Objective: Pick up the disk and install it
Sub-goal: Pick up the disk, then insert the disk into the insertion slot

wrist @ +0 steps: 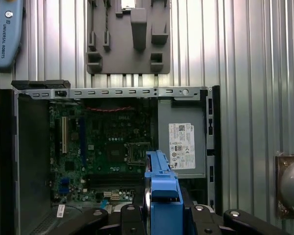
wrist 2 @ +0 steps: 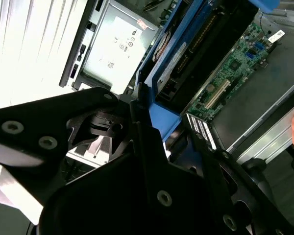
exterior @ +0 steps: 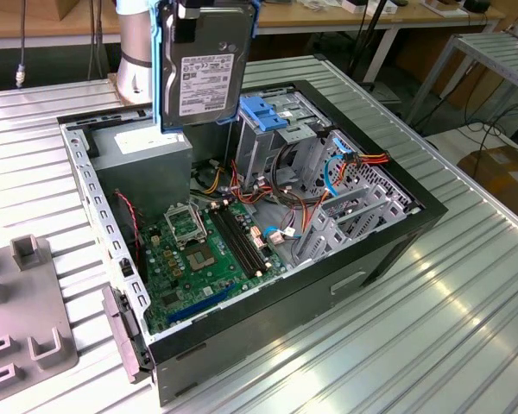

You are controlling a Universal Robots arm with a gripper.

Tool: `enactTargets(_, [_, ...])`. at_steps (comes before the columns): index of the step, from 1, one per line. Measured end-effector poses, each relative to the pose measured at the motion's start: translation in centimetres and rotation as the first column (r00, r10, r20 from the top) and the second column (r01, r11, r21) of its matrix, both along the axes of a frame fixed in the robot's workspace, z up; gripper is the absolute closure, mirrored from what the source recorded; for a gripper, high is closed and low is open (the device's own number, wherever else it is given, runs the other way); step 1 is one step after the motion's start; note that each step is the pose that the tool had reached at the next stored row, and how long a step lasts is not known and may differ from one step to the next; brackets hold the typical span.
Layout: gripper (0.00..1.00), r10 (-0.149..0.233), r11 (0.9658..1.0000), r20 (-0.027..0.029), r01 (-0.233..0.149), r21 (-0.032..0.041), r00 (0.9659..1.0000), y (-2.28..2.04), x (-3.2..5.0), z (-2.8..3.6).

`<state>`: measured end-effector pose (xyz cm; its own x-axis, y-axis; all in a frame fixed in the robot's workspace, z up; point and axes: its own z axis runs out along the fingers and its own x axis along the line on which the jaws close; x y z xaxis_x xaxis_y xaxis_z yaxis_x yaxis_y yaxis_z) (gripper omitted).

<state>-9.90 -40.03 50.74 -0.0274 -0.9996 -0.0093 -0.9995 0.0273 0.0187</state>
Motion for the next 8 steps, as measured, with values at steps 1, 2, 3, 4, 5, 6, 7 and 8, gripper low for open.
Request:
enactTargets(1, [0.63,0.000,1.0000,-0.0001,0.000,0.0000,1.0000,-0.02,0.32,-0.01])
enactTargets(2, [0.63,0.000,1.0000,0.0000,0.000,-0.0001,1.0000,-0.02,0.65,-0.02])
enactTargets(3, [0.63,0.000,1.0000,-0.0001,0.000,-0.0001,1.0000,-0.02,1.15,-0.04])
enactTargets(4, [0.63,0.000,1.0000,-0.0001,0.000,-0.0001,1.0000,-0.03,1.26,-0.03])
enactTargets(5, [0.63,0.000,1.0000,-0.0001,0.000,-0.0001,1.0000,-0.03,1.26,-0.03])
enactTargets(6, [0.63,0.000,1.0000,0.0000,0.000,0.0000,1.0000,-0.03,1.26,-0.04])
enactTargets(7, [0.63,0.000,1.0000,0.0000,0.000,-0.0002,1.0000,-0.03,1.27,-0.04])
enactTargets(8, [0.63,0.000,1.0000,0.0000,0.000,-0.0003,1.0000,-0.03,1.28,-0.04])
